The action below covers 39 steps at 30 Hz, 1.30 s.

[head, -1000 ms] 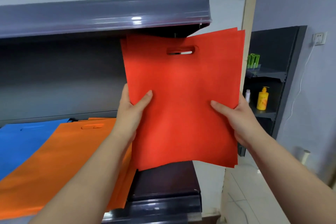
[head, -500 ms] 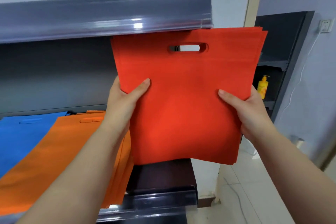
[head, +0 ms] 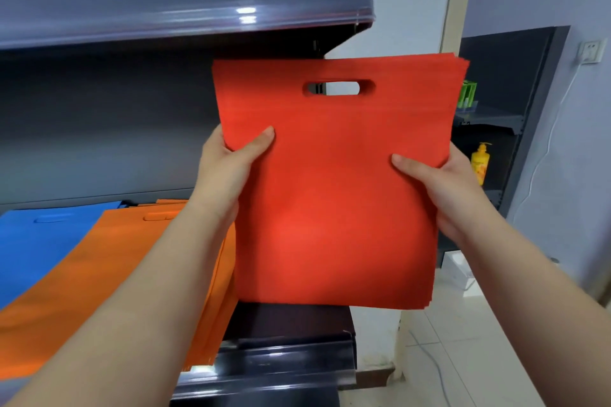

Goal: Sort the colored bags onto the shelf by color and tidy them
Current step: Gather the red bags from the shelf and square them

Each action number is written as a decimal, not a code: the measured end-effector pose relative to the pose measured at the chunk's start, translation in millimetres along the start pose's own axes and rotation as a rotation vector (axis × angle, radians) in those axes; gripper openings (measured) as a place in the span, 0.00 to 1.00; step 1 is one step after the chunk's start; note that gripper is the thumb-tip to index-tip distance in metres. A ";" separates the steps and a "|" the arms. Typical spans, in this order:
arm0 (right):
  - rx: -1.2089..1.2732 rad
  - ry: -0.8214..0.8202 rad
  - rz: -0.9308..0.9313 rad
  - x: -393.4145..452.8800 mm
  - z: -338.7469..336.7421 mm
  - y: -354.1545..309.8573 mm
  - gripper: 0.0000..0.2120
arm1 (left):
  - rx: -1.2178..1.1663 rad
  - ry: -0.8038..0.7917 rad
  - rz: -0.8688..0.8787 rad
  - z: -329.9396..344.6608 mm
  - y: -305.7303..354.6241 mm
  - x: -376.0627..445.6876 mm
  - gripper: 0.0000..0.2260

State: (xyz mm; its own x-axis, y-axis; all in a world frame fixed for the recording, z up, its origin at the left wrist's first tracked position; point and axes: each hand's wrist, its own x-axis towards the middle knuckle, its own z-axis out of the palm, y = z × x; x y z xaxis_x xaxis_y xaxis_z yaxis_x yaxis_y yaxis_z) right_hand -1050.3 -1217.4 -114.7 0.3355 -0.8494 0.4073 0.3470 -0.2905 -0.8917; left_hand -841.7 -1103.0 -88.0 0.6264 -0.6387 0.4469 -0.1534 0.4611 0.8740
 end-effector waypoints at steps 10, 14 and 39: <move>-0.075 0.028 -0.201 13.1 8.9 -8.3 0.27 | 0.067 0.053 0.203 2.5 4.1 8.3 0.18; -0.074 0.009 -0.261 20.4 11.5 -14.4 0.31 | 0.109 0.068 0.247 -1.0 14.9 16.9 0.31; -0.260 0.063 -0.162 -3.1 7.7 22.0 0.25 | 0.044 0.013 0.109 -17.9 -36.9 -11.4 0.16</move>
State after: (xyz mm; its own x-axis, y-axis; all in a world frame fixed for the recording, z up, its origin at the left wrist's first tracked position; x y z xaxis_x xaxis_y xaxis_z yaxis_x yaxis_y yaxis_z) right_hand -1036.9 -1217.8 -134.1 0.2361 -0.8060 0.5428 0.1529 -0.5208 -0.8399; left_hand -829.6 -1101.7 -128.7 0.6137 -0.5783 0.5376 -0.2540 0.5001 0.8279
